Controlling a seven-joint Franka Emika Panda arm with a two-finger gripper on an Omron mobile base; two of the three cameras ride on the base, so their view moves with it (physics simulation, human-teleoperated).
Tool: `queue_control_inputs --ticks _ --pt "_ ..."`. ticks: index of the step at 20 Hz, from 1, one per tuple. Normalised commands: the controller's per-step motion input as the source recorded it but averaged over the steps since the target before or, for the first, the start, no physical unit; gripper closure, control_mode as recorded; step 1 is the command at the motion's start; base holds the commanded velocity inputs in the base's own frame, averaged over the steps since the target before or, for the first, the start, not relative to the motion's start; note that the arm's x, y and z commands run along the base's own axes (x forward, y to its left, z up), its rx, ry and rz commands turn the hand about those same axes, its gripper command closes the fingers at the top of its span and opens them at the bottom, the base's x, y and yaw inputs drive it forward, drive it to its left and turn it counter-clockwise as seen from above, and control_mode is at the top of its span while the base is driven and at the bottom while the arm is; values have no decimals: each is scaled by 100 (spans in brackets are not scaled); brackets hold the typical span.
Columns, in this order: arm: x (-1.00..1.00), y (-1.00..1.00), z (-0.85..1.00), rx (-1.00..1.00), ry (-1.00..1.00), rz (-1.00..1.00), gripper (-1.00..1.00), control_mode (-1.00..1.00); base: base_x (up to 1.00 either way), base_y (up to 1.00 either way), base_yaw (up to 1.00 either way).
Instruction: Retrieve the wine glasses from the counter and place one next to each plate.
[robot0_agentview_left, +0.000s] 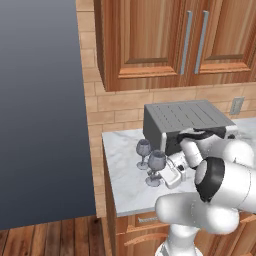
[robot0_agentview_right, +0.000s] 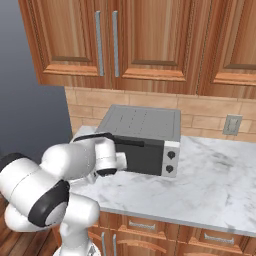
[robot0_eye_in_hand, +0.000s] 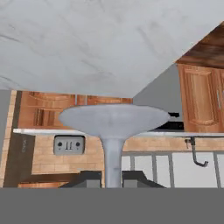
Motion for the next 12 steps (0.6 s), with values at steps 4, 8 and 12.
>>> queue_control_inputs --ticks 4,8,12 --pt "-74 0 100 -1 -3 -5 100 -100 0 0 0" --pt "-50 -2 100 -2 0 -22 100 -100 0 0 0" --pt "-44 -4 100 0 0 -31 100 -100 0 0 0"
